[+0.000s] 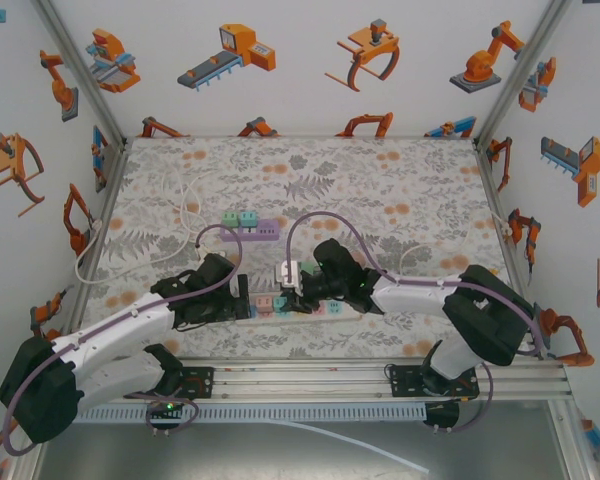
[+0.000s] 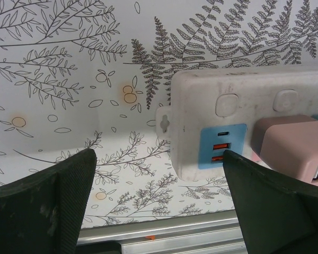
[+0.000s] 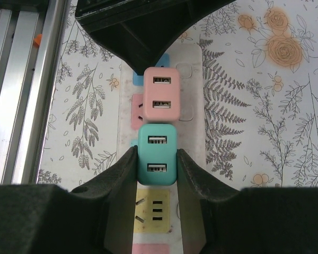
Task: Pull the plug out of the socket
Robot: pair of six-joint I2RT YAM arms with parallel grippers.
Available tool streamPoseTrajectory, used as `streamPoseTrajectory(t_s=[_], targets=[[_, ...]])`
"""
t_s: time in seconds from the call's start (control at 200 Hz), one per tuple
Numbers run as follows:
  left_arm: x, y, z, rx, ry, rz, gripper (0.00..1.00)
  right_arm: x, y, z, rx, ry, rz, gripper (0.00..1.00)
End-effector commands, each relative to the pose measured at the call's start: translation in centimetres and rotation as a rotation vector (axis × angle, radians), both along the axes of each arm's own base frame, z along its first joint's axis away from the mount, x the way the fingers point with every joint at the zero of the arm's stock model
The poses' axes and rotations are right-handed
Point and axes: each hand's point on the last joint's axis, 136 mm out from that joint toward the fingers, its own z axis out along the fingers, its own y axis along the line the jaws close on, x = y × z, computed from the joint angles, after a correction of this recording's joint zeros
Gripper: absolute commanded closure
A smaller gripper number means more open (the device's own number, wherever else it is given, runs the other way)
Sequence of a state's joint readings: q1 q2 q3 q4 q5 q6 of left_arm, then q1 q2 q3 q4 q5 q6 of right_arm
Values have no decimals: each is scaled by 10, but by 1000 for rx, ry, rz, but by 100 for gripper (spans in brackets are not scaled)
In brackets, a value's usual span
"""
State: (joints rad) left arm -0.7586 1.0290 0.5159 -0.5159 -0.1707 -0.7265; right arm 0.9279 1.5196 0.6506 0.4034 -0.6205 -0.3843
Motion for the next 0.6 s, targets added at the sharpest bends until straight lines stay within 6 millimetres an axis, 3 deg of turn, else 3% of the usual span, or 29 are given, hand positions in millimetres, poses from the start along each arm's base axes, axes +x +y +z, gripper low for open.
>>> streamPoseTrajectory(t_s=[0.0,0.596], targets=[[-16,23,-29,107,73,28,3,-7,10,49,182,-65,49,85],[-16,26,-29,108,62,38,3,-10,-7,58,242,-132,8,84]])
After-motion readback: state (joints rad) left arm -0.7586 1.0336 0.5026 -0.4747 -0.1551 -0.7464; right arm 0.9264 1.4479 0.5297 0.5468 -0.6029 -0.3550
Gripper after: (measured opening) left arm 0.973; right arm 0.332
